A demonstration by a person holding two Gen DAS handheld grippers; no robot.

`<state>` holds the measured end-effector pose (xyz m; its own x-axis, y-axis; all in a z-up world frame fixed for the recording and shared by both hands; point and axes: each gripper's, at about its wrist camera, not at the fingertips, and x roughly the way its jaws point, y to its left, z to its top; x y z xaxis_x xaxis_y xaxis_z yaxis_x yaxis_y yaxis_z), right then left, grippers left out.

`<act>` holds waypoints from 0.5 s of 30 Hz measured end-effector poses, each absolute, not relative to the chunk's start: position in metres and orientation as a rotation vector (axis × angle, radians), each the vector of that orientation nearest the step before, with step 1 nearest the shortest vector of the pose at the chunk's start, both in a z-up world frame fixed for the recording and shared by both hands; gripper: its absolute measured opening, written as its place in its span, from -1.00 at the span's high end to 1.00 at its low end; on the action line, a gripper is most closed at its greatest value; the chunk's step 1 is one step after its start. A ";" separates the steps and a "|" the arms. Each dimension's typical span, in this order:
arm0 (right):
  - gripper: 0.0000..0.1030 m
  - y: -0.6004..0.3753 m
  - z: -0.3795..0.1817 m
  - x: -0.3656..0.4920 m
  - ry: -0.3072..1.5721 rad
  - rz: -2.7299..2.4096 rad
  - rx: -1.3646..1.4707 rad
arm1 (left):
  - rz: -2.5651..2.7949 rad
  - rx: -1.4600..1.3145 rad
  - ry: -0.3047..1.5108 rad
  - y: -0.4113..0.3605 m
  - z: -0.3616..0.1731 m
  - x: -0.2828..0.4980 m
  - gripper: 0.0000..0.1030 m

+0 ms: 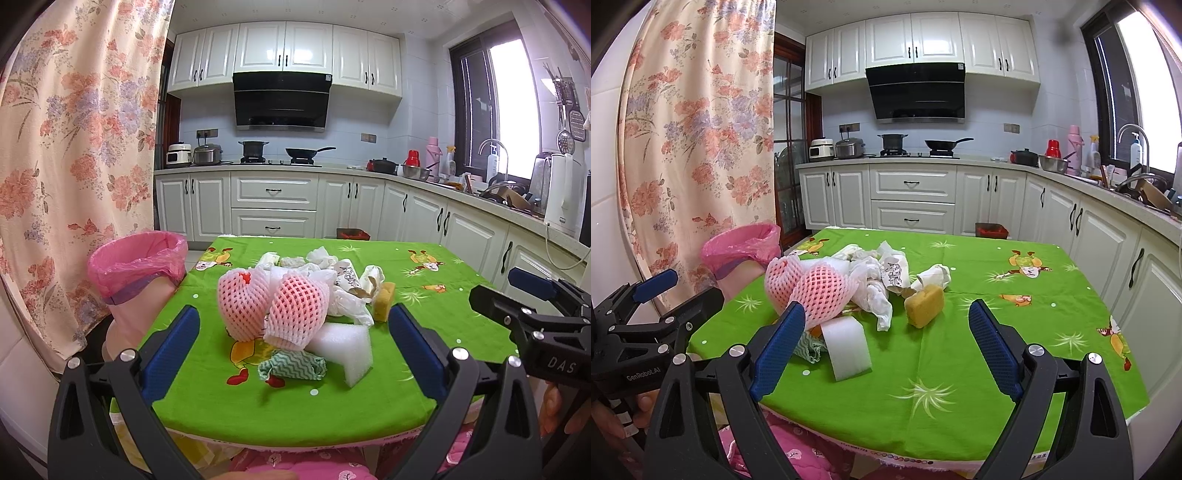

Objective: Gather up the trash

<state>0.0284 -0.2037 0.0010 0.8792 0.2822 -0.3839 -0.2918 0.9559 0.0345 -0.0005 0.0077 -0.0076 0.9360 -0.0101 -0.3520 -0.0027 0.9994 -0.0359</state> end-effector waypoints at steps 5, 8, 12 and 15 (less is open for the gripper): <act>-0.64 -0.203 0.001 0.029 0.398 0.298 -0.023 | -0.004 -0.037 0.359 0.009 -0.008 -0.001 -0.91; -0.64 -0.203 0.001 0.028 0.397 0.299 -0.023 | -0.004 -0.037 0.358 0.009 -0.008 -0.002 -0.91; -0.64 -0.204 0.001 0.029 0.398 0.299 -0.022 | -0.004 -0.037 0.359 0.008 -0.007 -0.001 -0.91; -0.64 -0.205 0.001 0.029 0.398 0.299 -0.022 | -0.004 -0.037 0.358 0.009 -0.007 -0.001 -0.91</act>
